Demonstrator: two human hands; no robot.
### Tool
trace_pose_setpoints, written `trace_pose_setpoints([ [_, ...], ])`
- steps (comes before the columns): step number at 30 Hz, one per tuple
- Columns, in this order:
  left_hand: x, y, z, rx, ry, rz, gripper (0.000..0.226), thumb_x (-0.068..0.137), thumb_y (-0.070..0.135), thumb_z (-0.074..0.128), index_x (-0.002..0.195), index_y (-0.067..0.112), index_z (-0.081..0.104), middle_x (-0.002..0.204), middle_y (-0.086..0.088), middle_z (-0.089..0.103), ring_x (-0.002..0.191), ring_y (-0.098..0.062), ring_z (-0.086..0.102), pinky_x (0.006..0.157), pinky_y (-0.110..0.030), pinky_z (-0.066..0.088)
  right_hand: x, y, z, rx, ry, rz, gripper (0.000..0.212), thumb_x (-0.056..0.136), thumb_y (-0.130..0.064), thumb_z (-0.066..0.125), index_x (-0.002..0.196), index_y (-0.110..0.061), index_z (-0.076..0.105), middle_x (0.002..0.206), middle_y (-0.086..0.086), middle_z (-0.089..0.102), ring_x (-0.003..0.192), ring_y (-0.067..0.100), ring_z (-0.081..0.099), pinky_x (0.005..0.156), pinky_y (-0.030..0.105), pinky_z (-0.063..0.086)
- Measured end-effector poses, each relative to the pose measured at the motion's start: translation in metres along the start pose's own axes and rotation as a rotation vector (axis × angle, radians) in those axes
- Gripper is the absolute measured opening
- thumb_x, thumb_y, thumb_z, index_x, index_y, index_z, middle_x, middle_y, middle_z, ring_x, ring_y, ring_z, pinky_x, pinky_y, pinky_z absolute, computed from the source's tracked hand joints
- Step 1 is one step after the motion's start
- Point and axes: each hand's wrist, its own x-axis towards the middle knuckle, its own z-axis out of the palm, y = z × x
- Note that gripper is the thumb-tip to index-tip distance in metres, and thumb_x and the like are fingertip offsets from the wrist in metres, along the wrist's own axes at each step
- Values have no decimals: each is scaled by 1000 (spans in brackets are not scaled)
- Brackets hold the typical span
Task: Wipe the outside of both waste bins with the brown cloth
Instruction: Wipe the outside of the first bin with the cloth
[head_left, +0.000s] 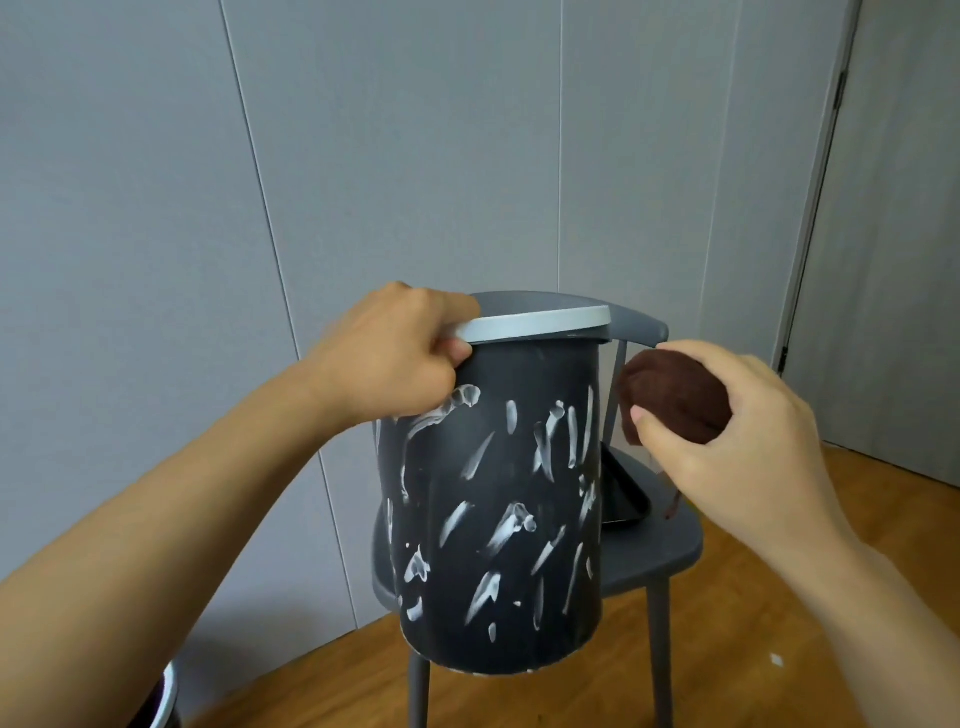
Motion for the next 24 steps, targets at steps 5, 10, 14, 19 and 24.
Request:
trace_pose_setpoints([
  [5, 2, 2, 25, -29, -94, -36, 11, 81, 18, 51, 72, 26, 49, 58, 2, 53, 60, -22, 51, 53, -35, 42, -1, -10, 5, 14, -27, -23, 55, 82, -40, 79, 134, -32, 64, 120, -7, 63, 102, 11, 57, 79, 10, 41],
  [10, 12, -11, 28, -90, -137, -106, 18, 90, 11, 53, 74, 18, 50, 61, -2, 53, 61, -24, 49, 54, -34, 36, 3, -14, 24, -28, -67, -24, 58, 82, -40, 85, 136, -34, 63, 121, -7, 60, 98, 10, 53, 77, 9, 38],
  [14, 14, -16, 21, -353, -283, -103, 13, 93, 25, 50, 81, 20, 55, 73, -3, 58, 68, -23, 52, 68, -44, 45, 19, -24, 37, -133, -135, -42, 60, 85, -46, 81, 139, -37, 56, 125, -4, 54, 99, 17, 56, 81, 24, 45],
  [19, 13, -11, 25, -308, -256, -20, 42, 101, 59, 30, 109, 30, 60, 93, 6, 67, 93, -21, 64, 89, -49, 51, 21, -34, 57, -200, -186, -134, 53, 93, -65, 53, 136, -35, 45, 118, -12, 39, 90, 14, 49, 65, 12, 33],
  [24, 21, -27, 17, -396, -288, -49, 26, 106, 31, 42, 90, 21, 60, 77, 6, 60, 71, -13, 54, 70, -32, 45, 23, -16, 63, 18, -137, -60, 52, 93, -44, 69, 140, -30, 50, 127, -15, 53, 106, 10, 55, 85, 20, 48],
])
